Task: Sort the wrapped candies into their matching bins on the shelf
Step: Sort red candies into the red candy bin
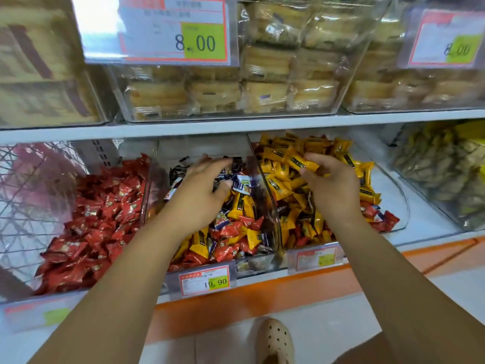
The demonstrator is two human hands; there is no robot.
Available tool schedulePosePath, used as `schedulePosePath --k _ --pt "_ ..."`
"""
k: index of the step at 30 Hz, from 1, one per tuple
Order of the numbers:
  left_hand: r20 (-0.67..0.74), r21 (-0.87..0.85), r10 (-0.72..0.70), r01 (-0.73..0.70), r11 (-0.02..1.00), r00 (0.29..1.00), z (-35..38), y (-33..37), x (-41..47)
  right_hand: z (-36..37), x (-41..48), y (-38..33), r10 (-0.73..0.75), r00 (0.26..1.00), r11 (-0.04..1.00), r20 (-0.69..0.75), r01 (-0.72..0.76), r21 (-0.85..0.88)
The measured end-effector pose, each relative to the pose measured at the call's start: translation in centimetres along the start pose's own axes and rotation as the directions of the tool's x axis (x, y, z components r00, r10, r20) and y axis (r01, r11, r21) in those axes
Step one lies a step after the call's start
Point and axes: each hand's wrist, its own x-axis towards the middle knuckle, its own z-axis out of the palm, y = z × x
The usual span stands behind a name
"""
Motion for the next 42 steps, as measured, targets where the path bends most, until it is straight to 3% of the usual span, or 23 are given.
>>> schedulePosePath --k 4,10,17,20,24,27,29,31,32,33,34,39,41,42 --pt "-0.116 -0.018 -0.003 0.001 1.000 0.993 -1.2 0.1 -0.9 0.0 0.5 0.8 -0.051 0.998 0.992 -0.028 0.047 -0.117" --pt "-0.271 0.005 -0.015 0.017 1.000 0.963 -4.4 -2.6 -3.6 0.5 -0.1 -1.6 -0.134 0.990 0.984 -0.030 0.130 -0.119" --pt "-0.222 0.049 -0.186 0.201 0.978 0.957 -7.8 -10.1 -9.7 4.7 -2.4 -6.4 -0.202 0.960 0.974 0.194 0.217 -0.060" --pt "-0.193 0.114 -0.222 0.246 0.963 0.956 -8.7 -13.0 -11.6 8.3 -4.5 -9.3 -0.338 0.865 0.921 0.372 0.385 -0.059" --pt "-0.112 0.147 -0.258 0.273 0.951 0.960 -9.3 -15.4 -12.0 13.3 -5.5 -13.9 -0.390 0.598 0.836 0.700 0.548 -0.002" --pt "-0.084 0.143 -0.270 0.280 0.949 0.959 -9.5 -16.3 -11.0 18.4 -4.0 -17.7 -0.187 0.354 0.673 0.916 0.726 -0.143" --pt "-0.050 0.143 -0.283 0.288 0.947 0.958 -9.4 -16.9 -10.4 22.0 -3.3 -19.2 0.093 0.226 0.419 0.970 0.874 -0.245" --pt "-0.007 0.138 -0.309 0.306 0.942 0.951 -9.2 -17.5 -10.0 24.7 -3.6 -19.7 0.340 0.222 0.093 0.914 0.959 -0.267" --pt "0.013 0.130 -0.320 0.316 0.940 0.947 -9.0 -17.9 -9.9 26.0 -3.6 -19.4 0.405 0.208 0.014 0.890 0.972 -0.234" --pt "0.024 0.120 -0.325 0.320 0.940 0.945 -8.9 -18.2 -9.8 27.0 -3.5 -19.0 0.439 0.180 0.005 0.880 0.979 -0.203" --pt "0.022 0.113 -0.325 0.320 0.941 0.946 -8.8 -18.5 -9.8 27.7 -3.1 -18.5 0.434 0.152 0.063 0.888 0.978 -0.198" --pt "-0.072 0.076 -0.294 0.299 0.951 0.953 -8.4 -18.4 -9.3 28.3 -1.4 -18.5 0.252 -0.023 0.642 0.967 0.752 -0.149" --pt "-0.115 0.103 -0.267 0.279 0.955 0.957 -8.2 -18.5 -9.0 28.0 -0.6 -18.9 0.173 -0.028 0.731 0.985 0.674 -0.109" --pt "-0.119 0.137 -0.253 0.268 0.953 0.960 -8.1 -18.6 -8.9 27.9 -0.2 -19.1 0.150 -0.007 0.716 0.989 0.691 -0.104"
